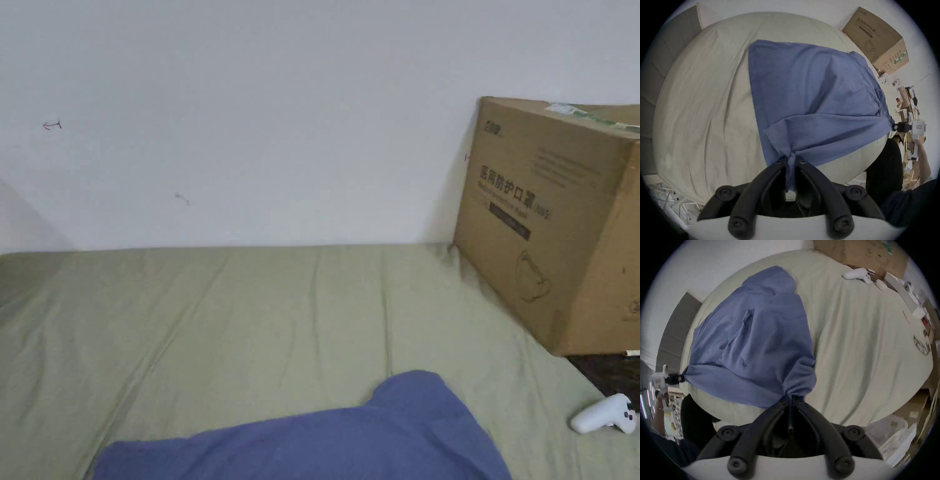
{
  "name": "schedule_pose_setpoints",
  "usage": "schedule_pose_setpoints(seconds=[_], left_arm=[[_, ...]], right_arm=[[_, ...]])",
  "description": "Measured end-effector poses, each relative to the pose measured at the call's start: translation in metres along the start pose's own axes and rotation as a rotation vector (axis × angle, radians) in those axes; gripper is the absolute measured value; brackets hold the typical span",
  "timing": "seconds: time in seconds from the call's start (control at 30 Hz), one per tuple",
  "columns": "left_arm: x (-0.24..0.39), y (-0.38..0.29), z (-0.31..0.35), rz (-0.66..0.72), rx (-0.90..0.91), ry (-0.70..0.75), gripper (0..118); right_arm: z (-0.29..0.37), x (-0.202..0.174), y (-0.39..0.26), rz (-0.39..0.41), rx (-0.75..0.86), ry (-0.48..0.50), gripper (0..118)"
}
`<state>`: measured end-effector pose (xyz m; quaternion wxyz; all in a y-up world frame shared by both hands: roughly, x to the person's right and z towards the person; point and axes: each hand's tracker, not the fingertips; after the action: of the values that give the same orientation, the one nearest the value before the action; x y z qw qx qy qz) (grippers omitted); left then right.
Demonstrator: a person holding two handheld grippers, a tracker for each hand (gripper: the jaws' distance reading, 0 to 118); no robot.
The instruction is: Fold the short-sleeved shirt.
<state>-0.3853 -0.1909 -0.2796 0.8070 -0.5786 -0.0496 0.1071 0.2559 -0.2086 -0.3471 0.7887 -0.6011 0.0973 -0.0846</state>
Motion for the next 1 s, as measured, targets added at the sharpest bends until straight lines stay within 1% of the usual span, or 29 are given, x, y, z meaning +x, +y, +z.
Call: schedule_pose_setpoints(seconds=[0.03, 0.07, 0.1, 0.13, 0.17, 0.2, 0.23, 0.33, 0.4, 0.47, 0.6, 0.63, 0.67, 0.7, 0.73, 0.77, 0.8, 0.83, 0.87, 0.93, 1.0], left_arm=[[0.001, -0.001, 0.004, 0.028, 0.029, -0.008, 8], [0.006, -0.002, 0.010, 0.047, 0.054, -0.011, 9], [0.012, -0.003, 0.016, 0.070, 0.083, -0.018, 23], [0.014, -0.005, 0.020, 0.091, 0.110, -0.020, 46], [0.016, -0.007, 0.023, 0.112, 0.139, -0.015, 74], [0.018, -0.010, 0.026, 0.132, 0.167, -0.001, 99], [0.014, -0.010, 0.029, 0.147, 0.188, -0.012, 104], [0.024, -0.015, 0.043, 0.202, 0.249, -0.076, 104], [0.024, -0.013, 0.050, 0.212, 0.291, -0.076, 104], [0.037, -0.014, 0.062, 0.207, 0.382, -0.043, 104], [0.059, -0.006, 0.080, 0.189, 0.512, 0.013, 104], [0.060, -0.001, 0.081, 0.187, 0.537, 0.034, 104], [0.064, 0.003, 0.085, 0.182, 0.535, 0.037, 101], [0.067, 0.006, 0.088, 0.179, 0.543, 0.033, 90], [0.068, 0.009, 0.091, 0.183, 0.563, 0.031, 70], [0.062, 0.015, 0.089, 0.187, 0.577, 0.008, 40], [0.059, 0.020, 0.088, 0.197, 0.584, -0.027, 2], [0.059, 0.025, 0.086, 0.208, 0.580, -0.021, 1], [0.057, 0.030, 0.084, 0.225, 0.593, -0.034, 1], [0.040, 0.048, 0.075, 0.228, 0.575, -0.058, 1], [0.028, 0.074, 0.063, 0.230, 0.558, -0.037, 0]], right_arm=[[0.002, -0.002, -0.001, -0.004, 0.010, -0.012, 2], [0.003, -0.005, -0.002, 0.000, 0.024, -0.026, 9], [0.004, -0.008, -0.004, 0.006, 0.044, -0.043, 39], [0.001, -0.010, -0.003, 0.016, 0.069, -0.073, 73], [0.000, -0.013, -0.005, 0.013, 0.076, -0.116, 95], [0.000, -0.015, -0.006, 0.009, 0.075, -0.153, 103], [0.003, -0.019, -0.006, 0.007, 0.101, -0.163, 103], [0.017, -0.038, -0.005, 0.001, 0.162, -0.134, 103], [0.025, -0.047, 0.001, 0.001, 0.231, -0.130, 103], [0.037, -0.066, 0.008, 0.031, 0.297, -0.125, 103], [0.058, -0.107, 0.025, 0.125, 0.417, -0.111, 103], [0.061, -0.116, 0.030, 0.137, 0.452, -0.078, 103], [0.063, -0.124, 0.034, 0.147, 0.486, -0.028, 100], [0.065, -0.129, 0.038, 0.156, 0.522, 0.033, 84], [0.066, -0.134, 0.043, 0.149, 0.554, 0.102, 61], [0.065, -0.137, 0.047, 0.135, 0.567, 0.158, 32], [0.066, -0.143, 0.051, 0.116, 0.567, 0.204, 7], [0.063, -0.147, 0.055, 0.091, 0.579, 0.228, 6], [0.060, -0.150, 0.059, 0.079, 0.583, 0.240, 1], [0.051, -0.156, 0.071, 0.094, 0.569, 0.246, 0], [0.043, -0.162, 0.078, 0.109, 0.562, 0.242, 0]])
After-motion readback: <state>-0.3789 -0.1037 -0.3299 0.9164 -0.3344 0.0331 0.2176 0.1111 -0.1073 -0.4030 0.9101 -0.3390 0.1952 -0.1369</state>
